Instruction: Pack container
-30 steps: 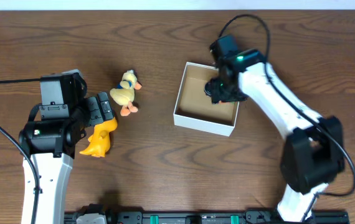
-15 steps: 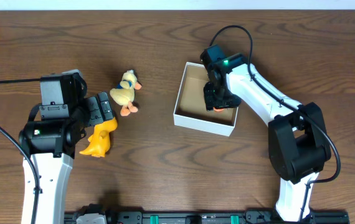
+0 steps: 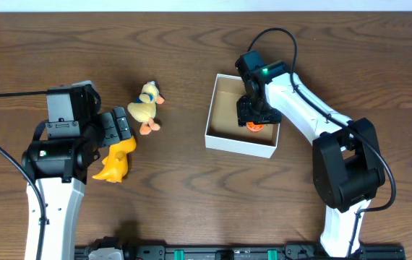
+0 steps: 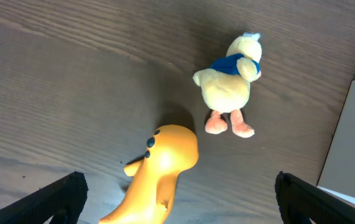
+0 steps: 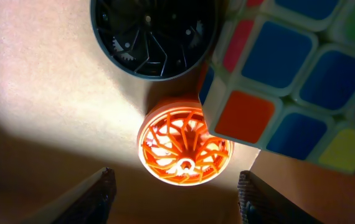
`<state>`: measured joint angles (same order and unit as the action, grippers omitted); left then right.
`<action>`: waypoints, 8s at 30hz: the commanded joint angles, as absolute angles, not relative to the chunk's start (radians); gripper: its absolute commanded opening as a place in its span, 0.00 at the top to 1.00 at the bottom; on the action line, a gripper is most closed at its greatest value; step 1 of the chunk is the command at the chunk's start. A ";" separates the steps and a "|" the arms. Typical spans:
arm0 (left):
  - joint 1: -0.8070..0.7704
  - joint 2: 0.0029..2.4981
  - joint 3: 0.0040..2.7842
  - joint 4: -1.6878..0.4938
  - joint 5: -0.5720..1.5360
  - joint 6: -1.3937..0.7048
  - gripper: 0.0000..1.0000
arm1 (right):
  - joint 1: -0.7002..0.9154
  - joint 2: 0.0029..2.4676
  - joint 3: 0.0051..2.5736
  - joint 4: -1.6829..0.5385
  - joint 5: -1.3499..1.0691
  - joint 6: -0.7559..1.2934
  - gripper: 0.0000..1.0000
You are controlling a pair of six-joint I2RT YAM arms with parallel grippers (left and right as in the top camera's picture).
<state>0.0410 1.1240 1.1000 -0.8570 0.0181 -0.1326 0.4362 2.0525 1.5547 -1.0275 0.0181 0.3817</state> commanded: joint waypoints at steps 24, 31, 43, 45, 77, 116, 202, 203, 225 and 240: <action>0.039 1.124 1.117 -0.860 0.007 -0.125 0.02 | 0.519 1.959 1.602 -0.963 -0.125 0.245 0.65; 0.039 1.124 1.117 -0.860 0.007 -0.125 0.02 | 0.560 2.041 1.602 -0.982 -0.124 0.245 0.66; 0.039 1.124 1.117 -0.860 0.007 -0.125 0.02 | 0.563 2.112 1.601 -1.045 -0.070 0.300 0.69; 0.039 1.124 1.117 -0.860 0.007 -0.125 0.02 | 0.563 2.114 1.600 -1.064 -0.043 0.326 0.68; 0.038 1.124 1.117 -0.860 0.014 -0.129 0.02 | 0.485 2.114 1.600 -1.093 0.227 0.518 0.65; 0.038 1.124 1.117 -0.859 0.014 -0.128 0.02 | 0.531 1.995 1.602 -1.023 0.011 0.234 0.65; 0.038 1.124 1.117 -0.859 0.014 -0.128 0.02 | 0.146 2.179 1.808 -1.076 -0.137 0.283 0.91; 0.038 1.124 1.117 -0.859 0.014 -0.128 0.02 | 0.149 2.179 1.808 -1.077 -0.146 0.283 0.91; 0.038 1.124 1.117 -0.859 0.014 -0.128 0.02 | 0.169 2.179 1.808 -1.013 -0.208 0.213 0.89; 0.038 1.124 1.117 -0.859 0.014 -0.128 0.02 | 0.178 2.179 1.808 -1.009 -0.297 0.177 0.89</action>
<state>0.0410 1.1240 1.1000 -0.8570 0.0185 -0.1307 0.1619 2.1628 1.8107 -1.0111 -0.2386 0.1982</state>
